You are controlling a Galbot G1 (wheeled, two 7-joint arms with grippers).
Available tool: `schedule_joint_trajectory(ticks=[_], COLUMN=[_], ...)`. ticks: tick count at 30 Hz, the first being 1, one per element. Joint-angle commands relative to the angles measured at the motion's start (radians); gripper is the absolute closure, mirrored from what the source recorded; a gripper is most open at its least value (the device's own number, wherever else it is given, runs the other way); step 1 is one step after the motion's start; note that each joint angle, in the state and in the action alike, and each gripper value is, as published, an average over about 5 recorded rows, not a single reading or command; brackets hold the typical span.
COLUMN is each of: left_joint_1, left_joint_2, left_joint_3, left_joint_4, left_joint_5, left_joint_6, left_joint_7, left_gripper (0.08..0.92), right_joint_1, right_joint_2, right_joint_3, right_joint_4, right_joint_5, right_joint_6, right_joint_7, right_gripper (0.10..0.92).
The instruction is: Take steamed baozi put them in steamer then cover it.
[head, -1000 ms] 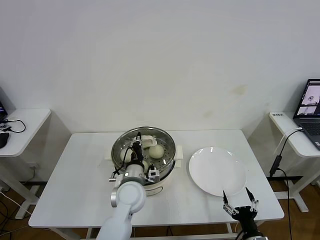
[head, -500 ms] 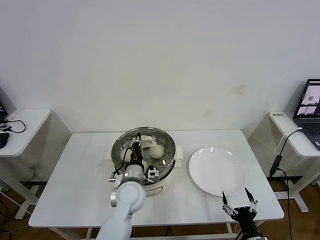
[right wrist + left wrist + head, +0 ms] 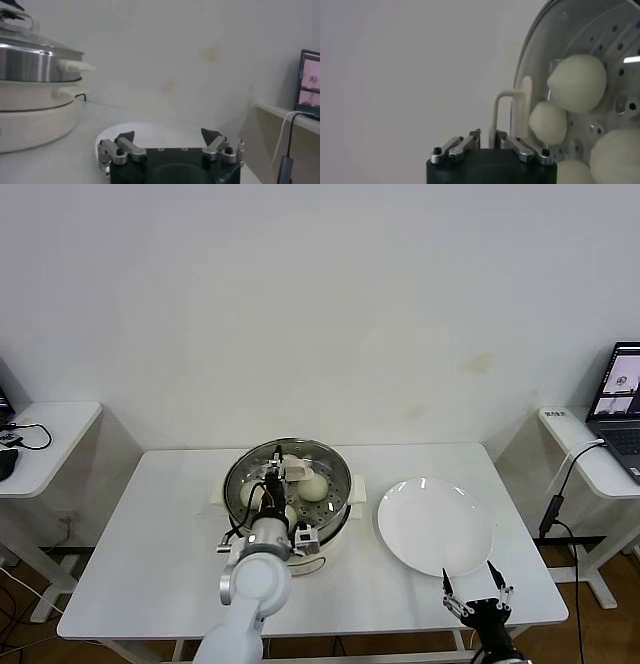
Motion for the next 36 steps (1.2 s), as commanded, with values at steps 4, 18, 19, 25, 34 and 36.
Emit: schedule_joint_trajectory(ticks=[4,18,19,25,34,36], left_joint_1=[0.079,0.389,0.424,0.579,0.705,0.725], left_joint_2=[0.057,0.245,0.263,0.302,0.26,0.25], left_joint_3=[0.003,-0.125,-0.15,-0.365,-0.395,-0.392], left_joint_4=[-0.135,-0.459,-0.465,-0.432,-0.401,-0.387], left_joint_5=[-0.042,-0.72,-0.855,-1.517,-1.758,-1.76], left_joint_6=[-0.012,-0.096,-0.123,-0.319,-0.409,-0.43], left_joint_7=[-0.005,-0.24,-0.289,-0.458,-0.538,-0.553], left_gripper=[0.468,0.179,0.178,0.177,0.177,0.177], right_joint_1=[-0.004,-0.01,-0.01,-0.013,-0.047,-0.054], right_joint_2=[0.002,-0.01,-0.011,-0.019,-0.095,-0.116], right_joint_3=[0.0,-0.006,-0.006,-0.019,-0.052,-0.06], right_joint_4=[0.004,-0.007,-0.008,-0.005,0.039,0.049], right_joint_5=[-0.003,0.001,0.002,0.006,0.07,0.082], right_joint_6=[0.001,-0.004,-0.005,-0.015,-0.056,-0.069], right_joint_7=[0.0,-0.002,-0.003,-0.009,-0.025,-0.026], right_gripper=[0.203,0.203,0.203,0.202,0.203,0.203])
